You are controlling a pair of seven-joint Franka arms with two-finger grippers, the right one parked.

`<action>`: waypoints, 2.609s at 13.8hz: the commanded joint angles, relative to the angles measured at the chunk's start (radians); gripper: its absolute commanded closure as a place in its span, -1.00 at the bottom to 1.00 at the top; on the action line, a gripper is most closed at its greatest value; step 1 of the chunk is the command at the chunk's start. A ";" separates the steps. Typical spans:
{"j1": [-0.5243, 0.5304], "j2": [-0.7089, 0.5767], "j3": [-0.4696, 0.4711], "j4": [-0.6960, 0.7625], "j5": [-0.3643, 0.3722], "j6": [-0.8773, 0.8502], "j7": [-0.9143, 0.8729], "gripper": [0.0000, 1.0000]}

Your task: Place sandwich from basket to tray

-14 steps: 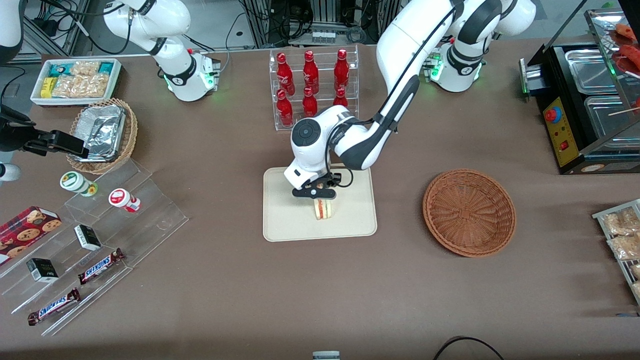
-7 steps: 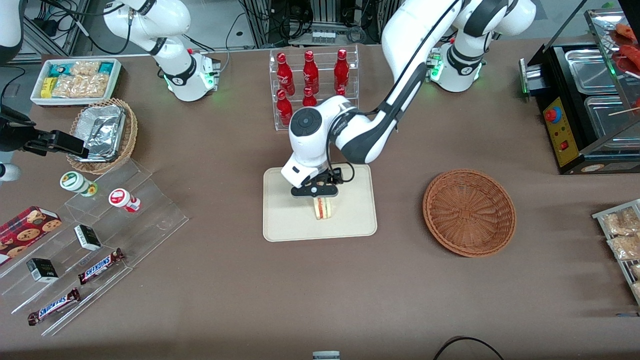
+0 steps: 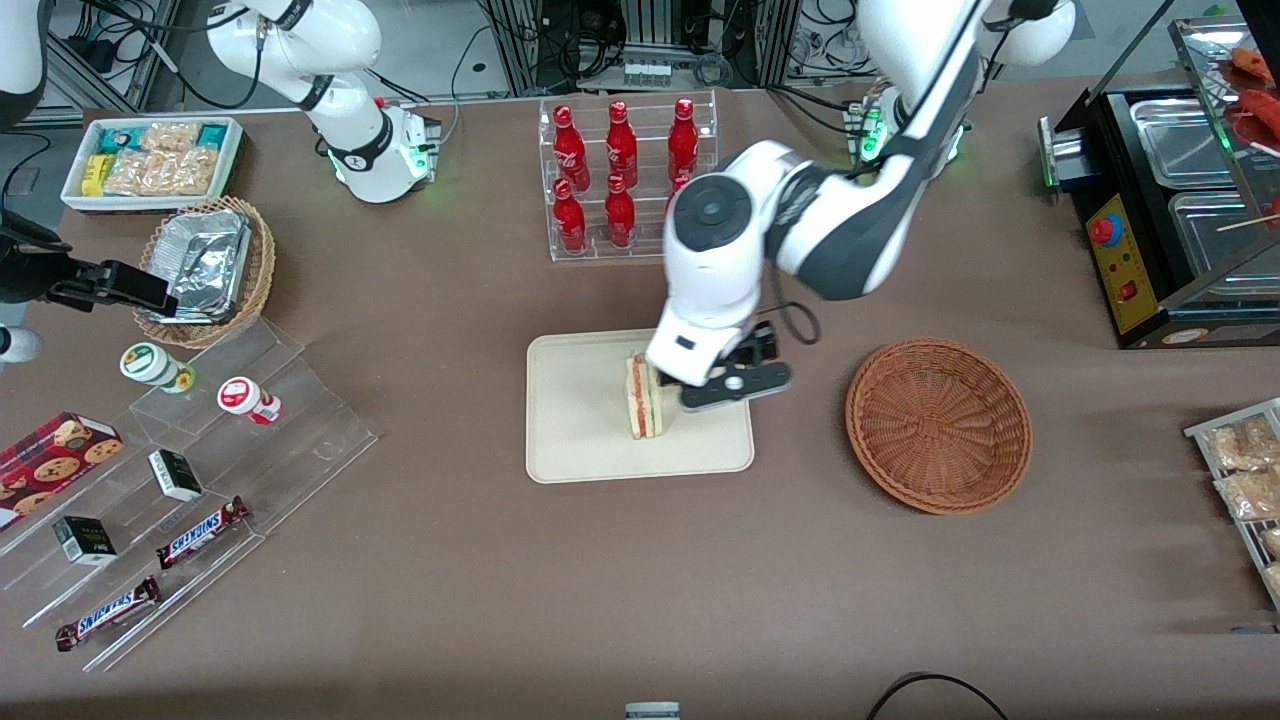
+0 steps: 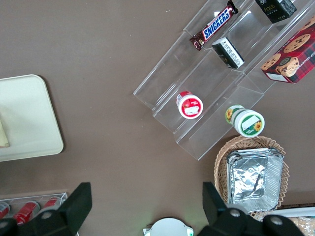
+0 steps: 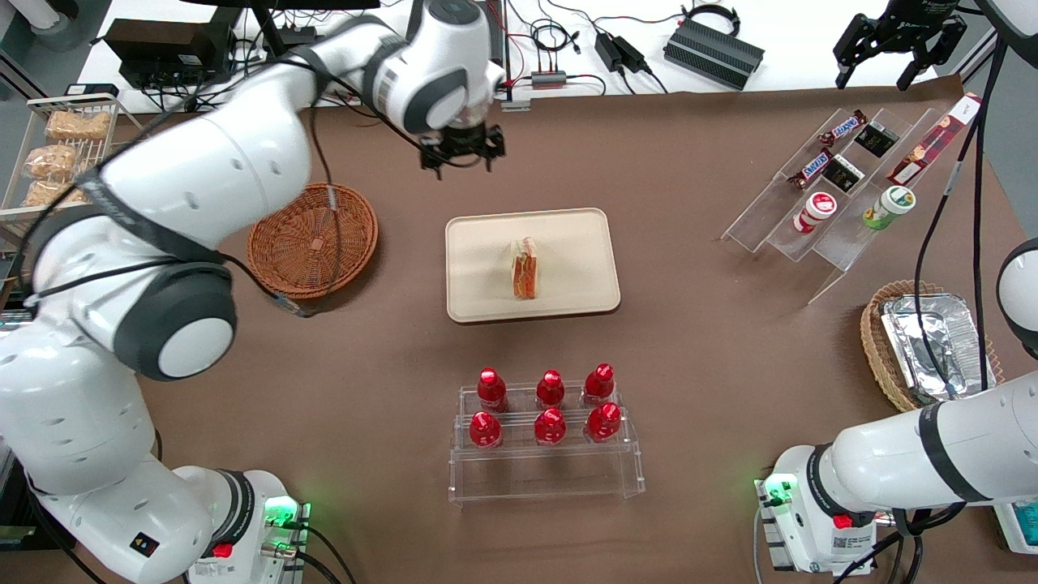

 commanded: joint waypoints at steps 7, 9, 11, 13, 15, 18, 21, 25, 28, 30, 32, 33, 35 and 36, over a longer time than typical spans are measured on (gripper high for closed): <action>0.272 -0.232 -0.007 -0.084 -0.074 -0.176 0.400 -1.00; 0.343 -0.270 -0.007 -0.084 -0.099 -0.211 0.517 -1.00; 0.396 -0.310 -0.007 -0.087 -0.108 -0.249 0.635 -1.00; 0.448 -0.344 -0.005 -0.094 -0.110 -0.271 0.766 -1.00; 0.504 -0.373 -0.005 -0.094 -0.110 -0.304 0.868 -1.00; 0.561 -0.387 -0.005 -0.102 -0.108 -0.312 0.945 -1.00; 0.559 -0.355 -0.007 -0.084 -0.114 -0.300 0.939 -1.00; 0.561 -0.369 -0.005 -0.072 -0.108 -0.279 0.948 -1.00; 0.591 -0.454 -0.004 -0.149 -0.114 -0.306 0.954 -1.00; 0.591 -0.485 -0.004 -0.173 -0.114 -0.314 0.960 -1.00; 0.585 -0.482 -0.004 -0.161 -0.114 -0.353 0.948 -1.00; 0.581 -0.482 -0.004 -0.159 -0.113 -0.355 0.948 -1.00; 0.575 -0.473 -0.004 -0.138 -0.110 -0.357 0.950 -1.00; 0.567 -0.473 -0.002 -0.136 -0.110 -0.355 0.950 -1.00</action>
